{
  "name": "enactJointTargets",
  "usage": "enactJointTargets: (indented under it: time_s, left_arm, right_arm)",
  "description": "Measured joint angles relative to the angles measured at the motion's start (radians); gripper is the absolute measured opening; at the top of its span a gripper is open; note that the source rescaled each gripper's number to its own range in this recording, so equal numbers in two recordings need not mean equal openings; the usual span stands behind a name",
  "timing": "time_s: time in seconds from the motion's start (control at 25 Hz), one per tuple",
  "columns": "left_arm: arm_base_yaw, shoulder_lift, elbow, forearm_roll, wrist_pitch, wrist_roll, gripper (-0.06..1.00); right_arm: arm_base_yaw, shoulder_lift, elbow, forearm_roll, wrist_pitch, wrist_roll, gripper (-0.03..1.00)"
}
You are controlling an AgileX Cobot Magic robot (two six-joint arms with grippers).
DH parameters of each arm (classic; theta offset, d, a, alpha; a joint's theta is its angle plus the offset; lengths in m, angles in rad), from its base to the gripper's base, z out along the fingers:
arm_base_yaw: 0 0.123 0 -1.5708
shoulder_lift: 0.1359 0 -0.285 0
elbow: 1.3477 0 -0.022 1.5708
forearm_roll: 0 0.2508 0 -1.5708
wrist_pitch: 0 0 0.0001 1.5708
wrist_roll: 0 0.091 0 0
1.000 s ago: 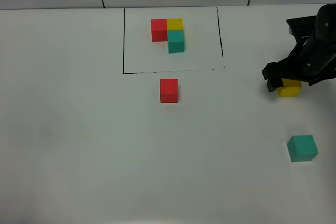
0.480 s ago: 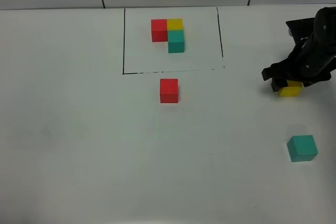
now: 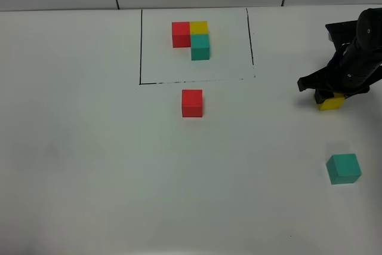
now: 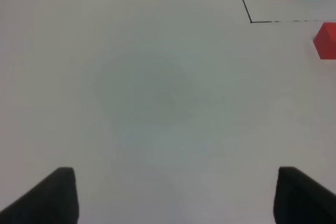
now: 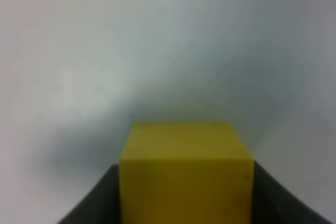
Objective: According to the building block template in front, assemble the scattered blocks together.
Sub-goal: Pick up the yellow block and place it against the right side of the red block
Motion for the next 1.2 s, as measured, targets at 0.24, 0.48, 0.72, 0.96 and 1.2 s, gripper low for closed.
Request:
enactJointTargets:
  time_s: [0.24, 0.48, 0.72, 0.96, 1.2]
  left_arm:
    - [0.000, 0.000, 0.000, 0.000, 0.000, 0.000, 0.93]
    - [0.000, 0.000, 0.000, 0.000, 0.000, 0.000, 0.93]
    - [0.000, 0.000, 0.000, 0.000, 0.000, 0.000, 0.93]
    - [0.000, 0.000, 0.000, 0.000, 0.000, 0.000, 0.93]
    - [0.000, 0.000, 0.000, 0.000, 0.000, 0.000, 0.93]
  right_arm:
    - [0.026, -0.041, 0.000, -0.025, 0.040, -0.128, 0.00]
    - [0.220, -0.136, -0.006, -0.027, 0.151, -0.573, 0.00]
    - [0.370, -0.110, -0.051, -0.065, 0.214, -0.841, 0.00]
    - [0.421, -0.002, -0.235, -0.004, 0.270, -0.955, 0.00]
    - [0.429, 0.086, -0.356, 0.080, 0.307, -1.036, 0.00]
